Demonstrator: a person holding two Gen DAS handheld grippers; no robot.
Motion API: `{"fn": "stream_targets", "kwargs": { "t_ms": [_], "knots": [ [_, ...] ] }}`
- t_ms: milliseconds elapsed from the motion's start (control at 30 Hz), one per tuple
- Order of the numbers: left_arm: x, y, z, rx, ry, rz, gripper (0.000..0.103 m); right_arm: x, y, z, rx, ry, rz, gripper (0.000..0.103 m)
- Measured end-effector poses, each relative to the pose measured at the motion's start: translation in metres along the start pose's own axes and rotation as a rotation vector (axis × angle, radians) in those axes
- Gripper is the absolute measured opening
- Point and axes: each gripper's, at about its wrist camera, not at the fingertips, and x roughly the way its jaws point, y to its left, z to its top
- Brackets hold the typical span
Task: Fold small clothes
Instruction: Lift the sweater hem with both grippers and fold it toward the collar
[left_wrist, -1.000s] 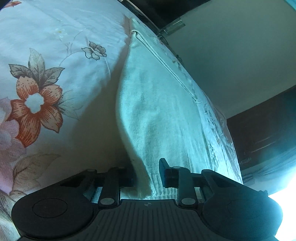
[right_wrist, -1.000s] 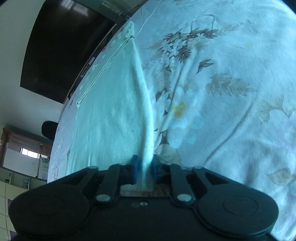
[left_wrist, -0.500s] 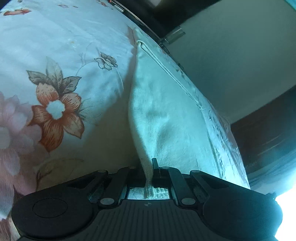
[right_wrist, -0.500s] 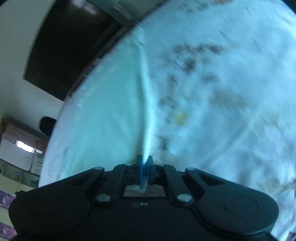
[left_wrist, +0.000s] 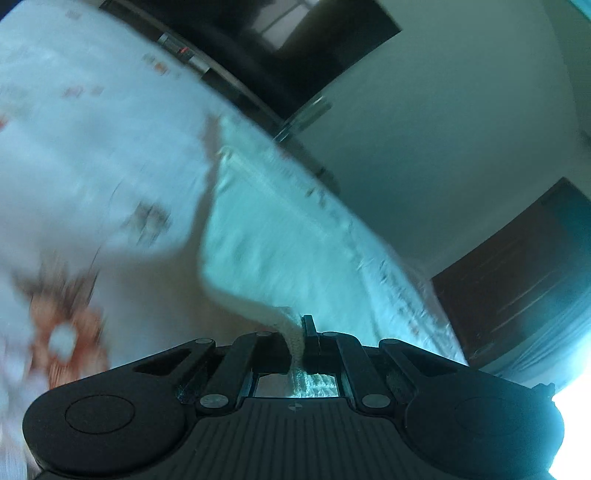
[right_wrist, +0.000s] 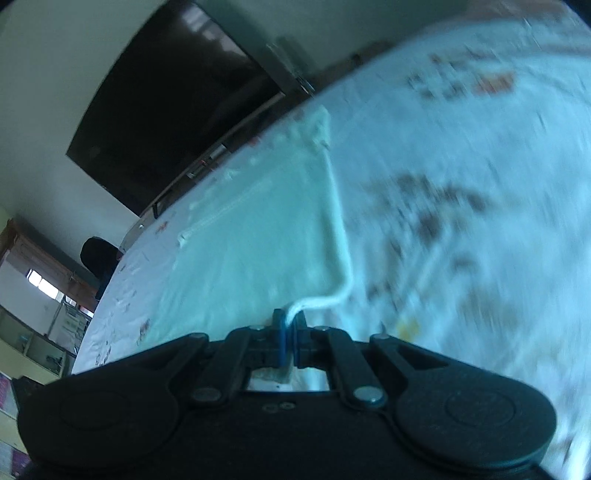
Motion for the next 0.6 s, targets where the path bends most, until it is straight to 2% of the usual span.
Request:
{"fn": "stream_targets", "kwargs": {
  "t_ms": [300,433,600],
  "knots": [
    [0.036,-0.044,0.108,0.110,-0.049,0.011,0.004,0.018,0.056,0.094,-0.130,-0.104,0.002,0.005],
    [0.073,-0.055,0.158,0.148,-0.057,0.032,0.004,0.045,0.065,0.145,-0.139,-0.139,0.011,0.005],
    [0.138,-0.049,0.209,0.158,-0.029,0.079,0.004,0.101,0.055,0.205,-0.133,-0.113,0.009,0.005]
  ]
}}
